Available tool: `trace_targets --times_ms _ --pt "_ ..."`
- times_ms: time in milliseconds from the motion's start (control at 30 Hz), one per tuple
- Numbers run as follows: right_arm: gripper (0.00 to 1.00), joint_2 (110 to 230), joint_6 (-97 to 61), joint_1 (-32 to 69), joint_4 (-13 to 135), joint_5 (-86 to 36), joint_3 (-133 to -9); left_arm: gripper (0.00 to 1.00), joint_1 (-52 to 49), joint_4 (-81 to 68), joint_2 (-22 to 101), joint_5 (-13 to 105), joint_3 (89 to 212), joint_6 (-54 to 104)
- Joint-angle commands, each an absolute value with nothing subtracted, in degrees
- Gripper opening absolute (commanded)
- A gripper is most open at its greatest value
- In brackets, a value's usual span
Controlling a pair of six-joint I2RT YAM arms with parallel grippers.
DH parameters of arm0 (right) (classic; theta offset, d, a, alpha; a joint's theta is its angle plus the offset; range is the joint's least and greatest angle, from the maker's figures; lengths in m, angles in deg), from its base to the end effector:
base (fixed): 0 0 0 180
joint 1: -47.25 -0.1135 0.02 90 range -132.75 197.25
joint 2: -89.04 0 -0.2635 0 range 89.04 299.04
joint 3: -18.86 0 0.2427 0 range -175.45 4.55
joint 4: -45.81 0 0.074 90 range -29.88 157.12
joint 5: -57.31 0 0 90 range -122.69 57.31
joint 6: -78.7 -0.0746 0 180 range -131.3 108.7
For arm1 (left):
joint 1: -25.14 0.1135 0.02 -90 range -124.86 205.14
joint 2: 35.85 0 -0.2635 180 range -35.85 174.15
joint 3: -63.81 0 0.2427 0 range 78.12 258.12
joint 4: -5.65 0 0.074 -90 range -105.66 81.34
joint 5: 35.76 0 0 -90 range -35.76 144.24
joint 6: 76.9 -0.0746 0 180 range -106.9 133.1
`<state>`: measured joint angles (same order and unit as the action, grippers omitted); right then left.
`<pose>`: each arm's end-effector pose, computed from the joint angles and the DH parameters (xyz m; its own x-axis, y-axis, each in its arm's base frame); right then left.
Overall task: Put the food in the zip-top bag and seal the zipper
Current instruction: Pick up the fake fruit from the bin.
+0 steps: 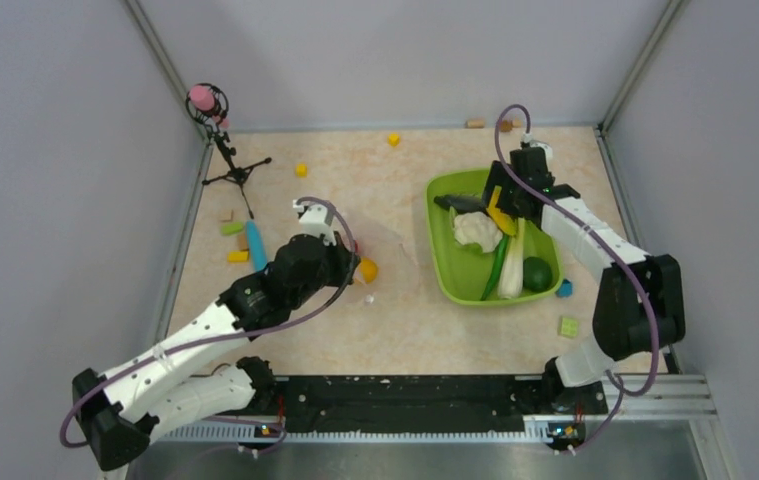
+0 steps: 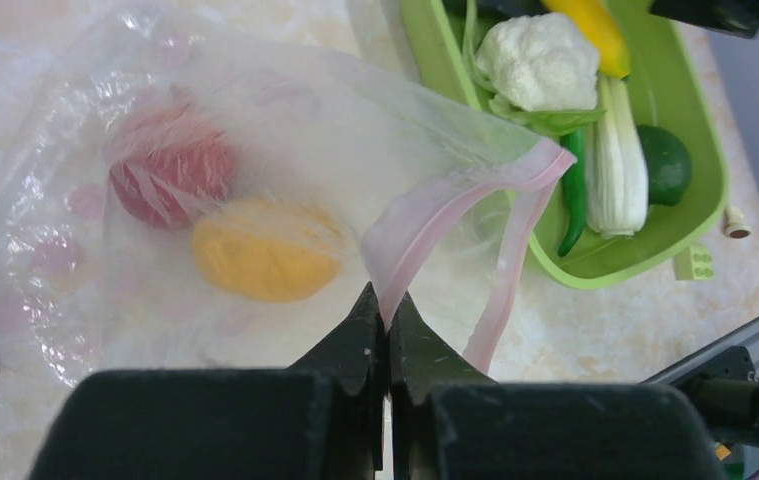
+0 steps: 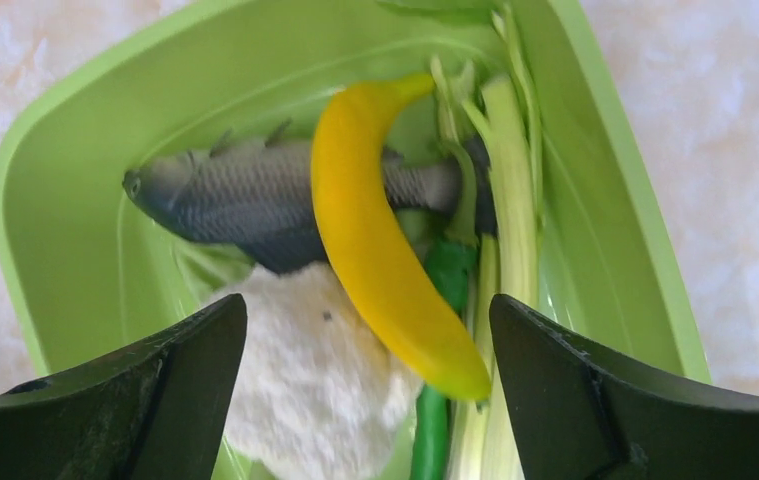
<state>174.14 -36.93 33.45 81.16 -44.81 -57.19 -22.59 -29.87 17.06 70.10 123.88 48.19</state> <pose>0.3360 0.0664 0.2351 -0.6505 0.2757 -0.7077 0.2150 0.9605 0.1766 0.1699 -0.1566 0.2847 -0.5776 -0.1866 -0.7947 0.2664 0.8771 -0.3996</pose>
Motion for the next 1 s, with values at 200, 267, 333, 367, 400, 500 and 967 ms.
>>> trace_targets --times_ms 200,267,333,367,400,500,967 --pt "0.81 190.31 -27.44 34.79 85.05 -40.62 -75.67 0.0 -22.44 -26.39 8.73 76.67 126.13 47.53" --pt "0.77 191.69 -26.2 34.8 85.16 -40.72 -76.35 0.0 -22.41 -27.76 10.63 79.19 127.61 48.25" --pt "0.7 192.66 -25.22 34.78 85.16 -40.34 -76.35 0.0 -22.47 -30.72 13.66 81.08 129.52 49.25" --pt "0.68 193.0 -24.92 34.83 85.17 -40.21 -76.19 0.0 -22.44 -31.4 14.96 81.27 130.42 49.36" --pt "0.63 193.39 -24.64 34.84 85.17 -40.21 -75.88 0.0 -22.41 -31.78 16.05 81.23 131.02 49.39" --pt "0.59 194.26 -24.15 34.85 85.87 -40.7 -75.26 0.0 -22.41 -32.06 18.1 81.79 131.41 49.48" --pt "0.22 190.56 -24.26 34.79 85.44 -41.62 -72.76 0.0 -22.32 -30.49 17.93 83.32 128.48 49.7"
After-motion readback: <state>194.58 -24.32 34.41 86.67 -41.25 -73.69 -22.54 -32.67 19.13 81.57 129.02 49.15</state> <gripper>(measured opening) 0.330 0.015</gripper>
